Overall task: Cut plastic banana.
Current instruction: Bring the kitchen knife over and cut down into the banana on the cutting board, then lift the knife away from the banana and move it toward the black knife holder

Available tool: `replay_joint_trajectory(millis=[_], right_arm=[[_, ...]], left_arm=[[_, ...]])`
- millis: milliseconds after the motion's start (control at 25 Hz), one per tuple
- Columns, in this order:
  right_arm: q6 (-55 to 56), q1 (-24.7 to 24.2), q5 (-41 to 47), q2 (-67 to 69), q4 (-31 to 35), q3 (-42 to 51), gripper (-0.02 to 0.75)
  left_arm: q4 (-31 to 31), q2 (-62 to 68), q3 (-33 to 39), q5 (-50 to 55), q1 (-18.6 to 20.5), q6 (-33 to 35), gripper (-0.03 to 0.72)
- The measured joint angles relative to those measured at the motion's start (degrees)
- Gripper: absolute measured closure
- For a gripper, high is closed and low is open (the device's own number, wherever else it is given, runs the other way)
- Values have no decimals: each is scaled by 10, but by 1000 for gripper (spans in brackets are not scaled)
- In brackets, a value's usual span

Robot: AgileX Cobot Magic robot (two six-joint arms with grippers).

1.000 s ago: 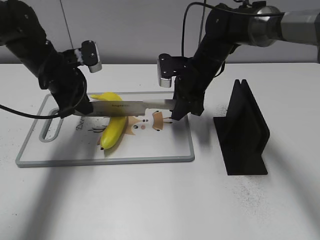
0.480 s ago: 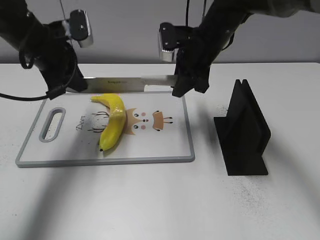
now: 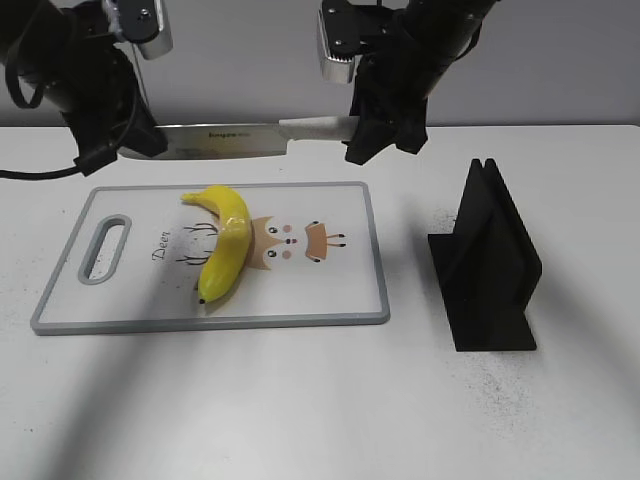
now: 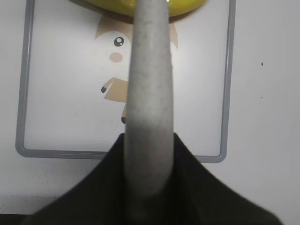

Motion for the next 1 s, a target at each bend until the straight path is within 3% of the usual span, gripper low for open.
replay_joint_trajectory(millis=[160,360,440,640,1000], right_arm=[[3,0,5,0,0,0,576],[3,0,14,0,-3,0,576],[2,0,18,0,-3,0,576],[0,0,19,0,-1,0,576],[4,2,31,0,-2,0,577]], left_arm=[[-10,0,0,-9,1,-10,568],[-27,0,0,-21,4,-13,186],[-36,0,0,-24,5,-14,87],[-60,-14,0,-26,5,-39,32],[-72,-92,-1,-34,5,-111,48]])
